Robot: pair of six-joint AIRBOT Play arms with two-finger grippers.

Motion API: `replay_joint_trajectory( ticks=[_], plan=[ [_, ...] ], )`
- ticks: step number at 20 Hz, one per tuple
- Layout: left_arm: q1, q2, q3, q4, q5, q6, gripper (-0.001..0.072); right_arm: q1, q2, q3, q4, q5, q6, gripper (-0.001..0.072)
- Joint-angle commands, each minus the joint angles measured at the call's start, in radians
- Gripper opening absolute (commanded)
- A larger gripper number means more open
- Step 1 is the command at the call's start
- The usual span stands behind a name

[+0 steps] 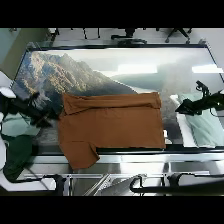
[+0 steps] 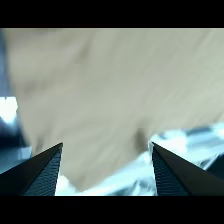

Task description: Fold the shirts.

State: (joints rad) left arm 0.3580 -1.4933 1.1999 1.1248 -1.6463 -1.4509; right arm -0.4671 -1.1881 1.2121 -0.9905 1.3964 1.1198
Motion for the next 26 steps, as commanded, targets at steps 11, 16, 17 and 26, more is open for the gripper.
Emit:
replay_joint_trajectory(
  ticks=[11,16,17,26],
  plan=[
    [0.114,0.164,-0.635,-0.138,0.298,0.113,0.0598,-0.029,0.073,-0.156,0.106,-0.020,-0.011,0.0281],
    [0.114,0.047,-0.640,-0.167,0.311,0.137,0.0598,-0.030,0.073,-0.156,0.124,-0.019,-0.024,0.0281],
    [0.114,0.036,-0.640,-0.176,0.308,0.148,0.0598,-0.030,0.073,-0.156,0.126,-0.019,-0.024,0.0281],
    [0.016,0.156,-0.563,-0.314,0.229,0.288,0.0016,-0.030,0.074,-0.261,0.066,0.045,0.012,0.0303]
  ],
)
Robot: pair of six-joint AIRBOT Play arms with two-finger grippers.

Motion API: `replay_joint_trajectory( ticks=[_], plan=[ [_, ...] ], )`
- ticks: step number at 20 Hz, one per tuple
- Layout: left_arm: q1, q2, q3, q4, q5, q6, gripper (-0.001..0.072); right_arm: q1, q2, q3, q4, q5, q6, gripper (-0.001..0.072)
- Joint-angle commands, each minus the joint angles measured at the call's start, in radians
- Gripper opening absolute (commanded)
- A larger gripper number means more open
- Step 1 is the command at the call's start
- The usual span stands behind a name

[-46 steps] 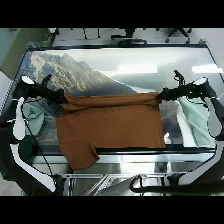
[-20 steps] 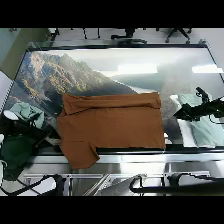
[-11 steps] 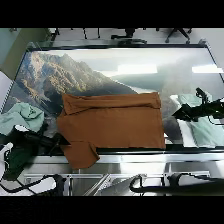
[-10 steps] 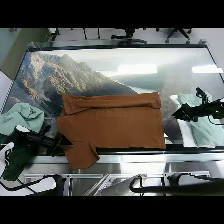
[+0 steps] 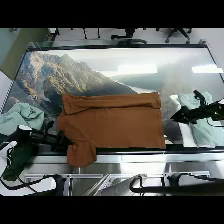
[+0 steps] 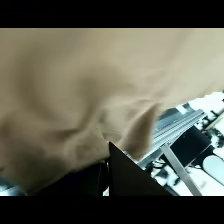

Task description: Fold the shirts.

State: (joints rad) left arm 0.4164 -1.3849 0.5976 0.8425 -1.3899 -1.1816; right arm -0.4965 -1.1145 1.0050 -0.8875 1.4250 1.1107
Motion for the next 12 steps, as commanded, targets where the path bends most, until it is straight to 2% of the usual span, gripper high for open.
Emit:
replay_joint_trajectory(
  ticks=[1,3,6,12],
  plan=[
    [-0.061,0.070,0.066,-0.032,-0.028,0.005,0.0016,-0.001,0.000,-0.087,-0.064,0.010,0.030,0.0303],
    [-0.093,0.109,0.117,-0.032,-0.032,-0.017,0.0016,-0.001,0.000,-0.154,-0.133,-0.008,0.036,0.0303],
    [-0.131,0.151,0.180,-0.032,-0.046,-0.039,0.0016,0.000,0.000,-0.242,-0.129,-0.050,0.039,0.0303],
    [-0.154,0.200,0.264,-0.033,-0.051,-0.042,0.0017,0.002,-0.001,-0.359,0.064,-0.093,-0.079,0.0302]
  ],
)
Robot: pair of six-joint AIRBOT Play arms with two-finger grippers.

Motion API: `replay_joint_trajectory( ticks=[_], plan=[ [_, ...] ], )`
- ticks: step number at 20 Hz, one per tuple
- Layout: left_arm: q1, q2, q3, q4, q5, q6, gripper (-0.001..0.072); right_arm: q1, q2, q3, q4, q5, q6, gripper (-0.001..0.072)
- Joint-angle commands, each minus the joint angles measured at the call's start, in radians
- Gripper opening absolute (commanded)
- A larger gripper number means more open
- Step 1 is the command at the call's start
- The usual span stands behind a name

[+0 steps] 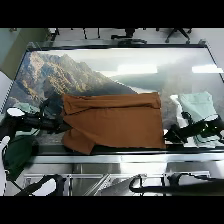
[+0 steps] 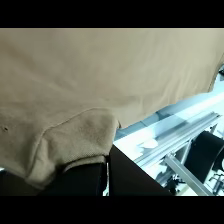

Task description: Fold the shirts.

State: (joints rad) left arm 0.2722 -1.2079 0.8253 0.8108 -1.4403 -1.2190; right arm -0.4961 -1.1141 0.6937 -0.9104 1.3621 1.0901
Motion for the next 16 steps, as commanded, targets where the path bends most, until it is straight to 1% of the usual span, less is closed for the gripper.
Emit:
replay_joint_trajectory(
  ticks=[1,5,6,7,10,12,14,16],
  plan=[
    [-0.010,0.026,0.047,-0.002,0.000,-0.004,0.0017,0.002,-0.003,-0.053,0.108,-0.031,-0.077,0.0302],
    [-0.010,0.026,0.087,-0.002,-0.001,-0.004,0.0016,0.047,-0.002,-0.061,0.191,-0.004,-0.121,0.0288],
    [-0.010,0.026,0.095,-0.001,-0.001,-0.004,0.0017,0.072,-0.002,-0.060,0.220,0.008,-0.133,0.0145],
    [-0.010,0.026,0.100,-0.002,-0.001,-0.004,0.0017,0.093,-0.001,-0.060,0.230,0.006,-0.134,0.0022],
    [-0.010,0.027,0.100,0.024,-0.045,-0.004,0.0016,0.102,0.021,-0.060,0.228,0.007,-0.124,0.0014],
    [-0.010,0.042,0.100,0.109,-0.094,-0.015,0.0016,0.062,0.077,-0.060,0.192,0.007,-0.083,0.0013],
    [-0.010,0.081,0.100,0.225,-0.102,-0.082,0.0015,0.004,0.163,-0.060,0.122,0.006,-0.005,0.0014],
    [-0.010,0.124,0.100,0.271,-0.072,-0.115,0.0014,-0.043,0.244,-0.060,0.115,-0.015,0.003,0.0013]
  ],
)
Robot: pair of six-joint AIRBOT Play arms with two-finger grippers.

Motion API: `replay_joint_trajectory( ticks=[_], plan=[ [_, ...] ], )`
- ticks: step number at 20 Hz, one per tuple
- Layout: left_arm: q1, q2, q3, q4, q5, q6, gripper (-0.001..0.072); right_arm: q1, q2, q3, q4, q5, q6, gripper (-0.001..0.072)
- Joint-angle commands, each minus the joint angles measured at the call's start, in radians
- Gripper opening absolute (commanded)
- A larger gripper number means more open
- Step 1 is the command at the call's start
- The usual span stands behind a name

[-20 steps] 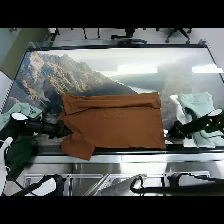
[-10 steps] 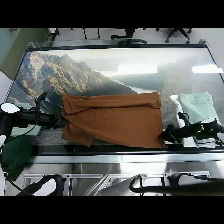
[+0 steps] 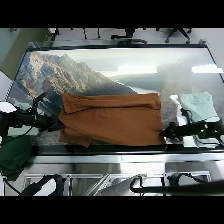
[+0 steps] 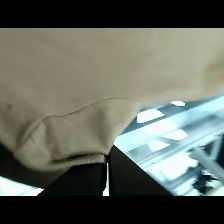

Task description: Fold the shirts.

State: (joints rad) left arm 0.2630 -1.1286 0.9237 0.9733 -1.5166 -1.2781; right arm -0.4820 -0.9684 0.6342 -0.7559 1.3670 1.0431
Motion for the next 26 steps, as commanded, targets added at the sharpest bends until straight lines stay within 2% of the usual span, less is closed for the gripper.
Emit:
replay_joint_trajectory(
  ticks=[1,4,7,9,14,17,20,21,22,23,25,26],
  plan=[
    [0.000,0.061,0.003,0.107,0.041,-0.059,0.0013,-0.065,0.126,0.001,-0.029,-0.047,0.049,0.0013],
    [-0.002,0.024,0.074,0.095,0.159,-0.058,0.0013,-0.064,0.127,0.035,0.162,-0.135,-0.056,0.0013],
    [-0.019,-0.125,0.246,0.095,0.183,-0.055,0.0013,-0.038,0.032,0.133,0.386,-0.220,-0.188,0.0013],
    [-0.060,-0.240,0.369,0.098,0.211,-0.032,0.0013,0.023,-0.069,0.227,0.458,-0.280,-0.248,0.0014],
    [-0.143,-0.528,0.620,0.098,0.306,-0.028,0.0014,0.152,-0.360,0.460,0.465,-0.395,-0.303,0.0014],
    [-0.175,-0.679,0.727,0.099,0.291,-0.028,0.0015,0.166,-0.490,0.554,0.465,-0.393,-0.311,0.0015],
    [-0.185,-0.788,0.813,0.099,0.226,-0.032,0.0029,0.161,-0.530,0.597,0.427,-0.393,-0.326,0.0029],
    [-0.185,-0.813,0.850,0.099,0.193,-0.035,0.0289,0.155,-0.529,0.621,0.380,-0.381,-0.325,0.0181],
    [-0.185,-0.834,0.890,0.099,0.160,-0.051,0.0626,0.147,-0.525,0.648,0.327,-0.367,-0.323,0.0306],
    [-0.185,-0.847,0.931,0.099,0.132,-0.067,0.0688,0.138,-0.520,0.676,0.264,-0.360,-0.293,0.0341],
    [-0.185,-0.856,1.009,0.099,0.082,-0.078,0.0688,0.135,-0.520,0.712,0.157,-0.362,-0.186,0.0579],
    [-0.186,-0.856,1.046,0.098,0.066,-0.086,0.0688,0.135,-0.520,0.713,0.132,-0.358,-0.150,0.0621]
  ],
)
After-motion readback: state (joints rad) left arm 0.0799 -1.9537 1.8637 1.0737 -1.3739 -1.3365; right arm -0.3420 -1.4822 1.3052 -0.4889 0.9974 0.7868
